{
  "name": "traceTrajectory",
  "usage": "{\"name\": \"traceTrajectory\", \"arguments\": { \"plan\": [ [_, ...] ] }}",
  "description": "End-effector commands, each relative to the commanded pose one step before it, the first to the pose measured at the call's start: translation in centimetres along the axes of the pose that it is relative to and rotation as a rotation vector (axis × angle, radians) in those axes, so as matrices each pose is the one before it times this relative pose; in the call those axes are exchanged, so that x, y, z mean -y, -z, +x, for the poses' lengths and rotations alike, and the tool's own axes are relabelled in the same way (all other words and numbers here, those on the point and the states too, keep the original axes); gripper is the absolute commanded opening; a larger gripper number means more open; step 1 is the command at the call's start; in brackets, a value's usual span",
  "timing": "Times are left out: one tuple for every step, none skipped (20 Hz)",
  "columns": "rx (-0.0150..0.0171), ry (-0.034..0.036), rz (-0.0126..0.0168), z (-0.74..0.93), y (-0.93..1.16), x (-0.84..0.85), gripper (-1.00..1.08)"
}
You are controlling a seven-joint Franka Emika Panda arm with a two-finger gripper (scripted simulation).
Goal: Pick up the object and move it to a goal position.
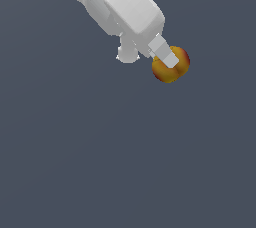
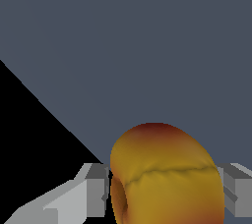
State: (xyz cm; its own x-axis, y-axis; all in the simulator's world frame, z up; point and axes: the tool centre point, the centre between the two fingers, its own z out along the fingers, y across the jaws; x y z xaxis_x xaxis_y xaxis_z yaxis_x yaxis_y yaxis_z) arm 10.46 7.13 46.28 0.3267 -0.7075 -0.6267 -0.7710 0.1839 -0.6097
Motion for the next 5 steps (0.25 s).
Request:
{"name": "traceTrajectory", "arguments": {
  "plan": [
    [0.00704,-0.00032,0.00613,-0.239,0.283,0.208,-1.0],
    [0.0,0.0,0.0,-0.024,0.015,-0.005,-1.0],
    [-0.00081,-0.00101,-0.00084,0.086,-0.015,-0.023,-1.0],
    [-0.00127,-0.00049,-0.00122,0.063,-0.038,-0.039,-1.0],
    [-0.00049,-0.00015,-0.00047,0.022,-0.016,-0.015,-1.0]
  ]
}}
